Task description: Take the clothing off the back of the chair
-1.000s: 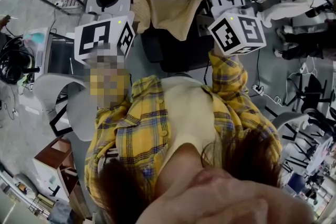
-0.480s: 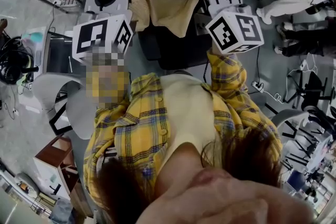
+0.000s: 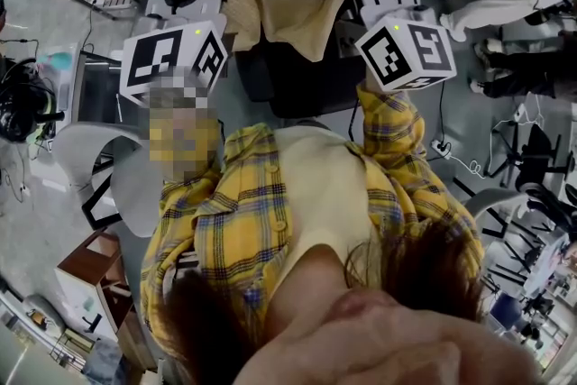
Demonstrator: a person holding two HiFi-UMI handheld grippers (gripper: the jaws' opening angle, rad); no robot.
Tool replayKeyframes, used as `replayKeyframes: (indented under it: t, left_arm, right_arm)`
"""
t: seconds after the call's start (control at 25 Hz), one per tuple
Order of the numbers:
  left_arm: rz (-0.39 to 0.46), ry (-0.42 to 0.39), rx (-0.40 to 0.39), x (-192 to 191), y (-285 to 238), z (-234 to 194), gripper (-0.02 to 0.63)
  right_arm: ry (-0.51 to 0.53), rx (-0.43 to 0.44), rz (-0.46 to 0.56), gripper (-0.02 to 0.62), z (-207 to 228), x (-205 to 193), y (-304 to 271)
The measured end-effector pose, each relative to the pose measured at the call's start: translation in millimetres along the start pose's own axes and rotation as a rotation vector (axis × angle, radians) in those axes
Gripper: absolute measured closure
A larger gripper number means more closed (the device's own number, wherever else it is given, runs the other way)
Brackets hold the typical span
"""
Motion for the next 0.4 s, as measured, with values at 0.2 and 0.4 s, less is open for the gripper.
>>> replayKeyframes:
  t: [0.2, 0.4]
  left_arm:
    - [-0.007, -0.007, 0.0, -1.8, -2.5, 4.1, 0.574]
    - [0.002, -0.008, 0.005, -1.0, 1.4, 7.9, 0.574]
  right_arm:
    - [-0.003, 0.003, -0.005, 0.565, 3.6, -1.6, 2.1]
    - [-0.008, 0.007, 0.002, 0.564, 3.3, -0.3, 6.3]
Point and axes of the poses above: the fingertips, and each gripper's own axes: y backward along the fingers, z to its right, x out of its top, the point moved 9 cm from there along y, backward along the fingers, and after that the axes turned 6 degrees about y, right-handed, at the moved point
